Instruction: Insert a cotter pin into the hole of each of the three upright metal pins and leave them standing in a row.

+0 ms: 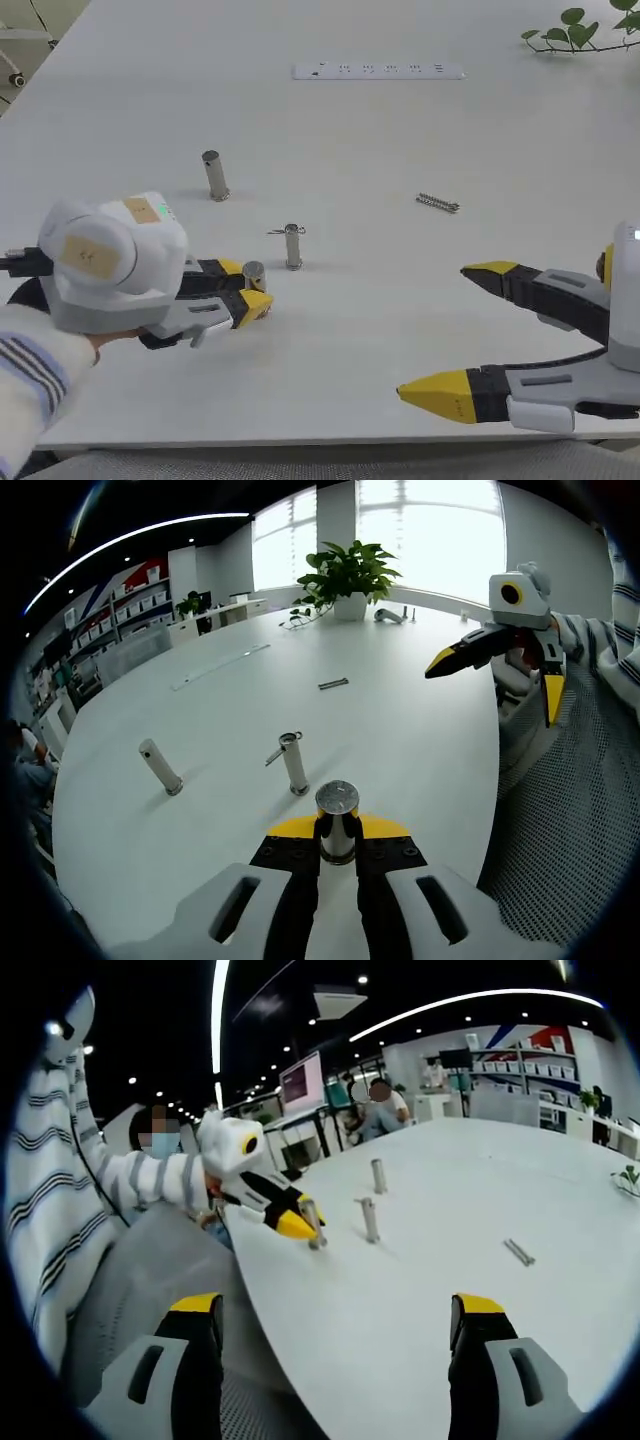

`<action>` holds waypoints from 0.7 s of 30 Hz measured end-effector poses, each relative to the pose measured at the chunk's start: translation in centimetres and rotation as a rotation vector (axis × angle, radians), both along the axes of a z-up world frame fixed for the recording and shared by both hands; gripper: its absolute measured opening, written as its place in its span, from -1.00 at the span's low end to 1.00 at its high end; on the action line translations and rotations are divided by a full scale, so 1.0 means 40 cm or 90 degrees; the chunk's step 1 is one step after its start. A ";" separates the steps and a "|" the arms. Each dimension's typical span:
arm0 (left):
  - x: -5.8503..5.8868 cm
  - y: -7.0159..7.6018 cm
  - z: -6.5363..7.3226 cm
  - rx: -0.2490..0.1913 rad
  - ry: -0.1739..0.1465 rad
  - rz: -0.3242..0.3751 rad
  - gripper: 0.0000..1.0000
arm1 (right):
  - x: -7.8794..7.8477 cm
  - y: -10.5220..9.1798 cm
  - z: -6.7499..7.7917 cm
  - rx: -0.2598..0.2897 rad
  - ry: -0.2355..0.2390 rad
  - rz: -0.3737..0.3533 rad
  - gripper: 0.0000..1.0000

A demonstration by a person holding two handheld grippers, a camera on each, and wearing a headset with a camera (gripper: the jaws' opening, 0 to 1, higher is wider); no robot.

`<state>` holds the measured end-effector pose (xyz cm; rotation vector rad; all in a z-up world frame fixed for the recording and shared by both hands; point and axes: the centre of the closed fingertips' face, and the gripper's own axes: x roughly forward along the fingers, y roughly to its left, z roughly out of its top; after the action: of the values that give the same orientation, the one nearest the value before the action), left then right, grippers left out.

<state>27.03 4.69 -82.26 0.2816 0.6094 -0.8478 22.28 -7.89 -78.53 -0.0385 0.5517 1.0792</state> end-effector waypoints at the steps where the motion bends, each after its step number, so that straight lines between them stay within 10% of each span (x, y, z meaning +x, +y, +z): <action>1: -0.002 -0.005 0.001 -0.006 0.001 0.006 -0.79 | 0.000 0.001 0.002 0.002 -0.001 0.001 0.90; 21: -0.009 -0.072 -0.017 -0.030 0.004 0.050 -0.79 | -0.003 0.003 0.006 0.002 -0.001 0.034 0.90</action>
<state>26.68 1.81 -82.92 0.2113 0.6011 -0.7867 22.17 -7.77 -78.30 -0.0510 0.5500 1.1316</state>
